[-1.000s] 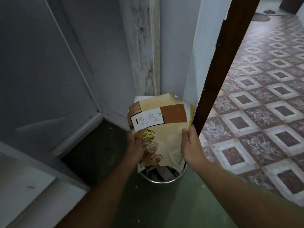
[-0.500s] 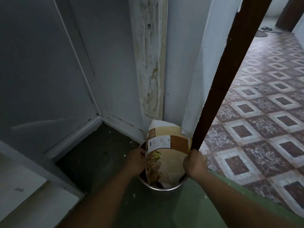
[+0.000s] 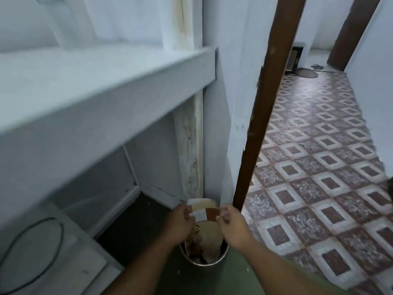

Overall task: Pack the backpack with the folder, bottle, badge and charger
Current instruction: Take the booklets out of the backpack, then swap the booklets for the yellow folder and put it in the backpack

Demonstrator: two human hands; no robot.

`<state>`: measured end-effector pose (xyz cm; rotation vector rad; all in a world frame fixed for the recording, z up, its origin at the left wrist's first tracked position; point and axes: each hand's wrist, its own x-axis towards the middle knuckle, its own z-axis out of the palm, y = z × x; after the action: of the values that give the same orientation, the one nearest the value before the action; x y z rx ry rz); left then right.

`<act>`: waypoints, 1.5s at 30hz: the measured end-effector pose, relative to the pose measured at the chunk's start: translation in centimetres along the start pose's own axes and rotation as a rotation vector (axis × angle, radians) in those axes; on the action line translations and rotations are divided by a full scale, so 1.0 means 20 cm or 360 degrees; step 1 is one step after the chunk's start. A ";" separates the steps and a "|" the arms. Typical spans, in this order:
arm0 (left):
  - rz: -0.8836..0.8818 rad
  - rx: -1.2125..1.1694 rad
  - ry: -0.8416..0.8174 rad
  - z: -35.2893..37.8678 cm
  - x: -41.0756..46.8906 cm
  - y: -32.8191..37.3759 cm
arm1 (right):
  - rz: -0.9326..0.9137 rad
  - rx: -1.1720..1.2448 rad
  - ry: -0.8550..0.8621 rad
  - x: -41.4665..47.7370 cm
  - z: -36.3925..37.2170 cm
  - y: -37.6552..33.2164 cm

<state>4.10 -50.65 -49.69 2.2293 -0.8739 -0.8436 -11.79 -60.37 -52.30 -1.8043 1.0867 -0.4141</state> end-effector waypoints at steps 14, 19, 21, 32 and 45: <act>0.0189 -0.0294 0.0317 -0.89 -1.11 0.94 | -0.0139 0.0020 -0.0016 -0.74 -0.85 -1.29; 0.0317 -0.0274 0.0326 -1.03 -1.27 1.09 | -0.0258 0.0062 0.0010 -0.87 -1.01 -1.52; 0.0350 -0.0254 0.0328 -1.06 -1.29 1.13 | -0.0283 0.0070 0.0023 -0.90 -1.03 -1.55; 0.0527 -0.0222 0.0292 -0.96 -1.29 1.43 | -0.0285 0.0137 0.0167 -0.92 -1.30 -1.54; 0.1223 -0.0312 -0.0736 -0.12 -1.34 2.41 | 0.0126 0.0125 0.1284 -1.48 -2.12 -1.22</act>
<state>-27.36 -59.48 -5.09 1.3496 -1.6318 -0.9979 -44.46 -56.07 -5.69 -1.5313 1.6410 -1.1798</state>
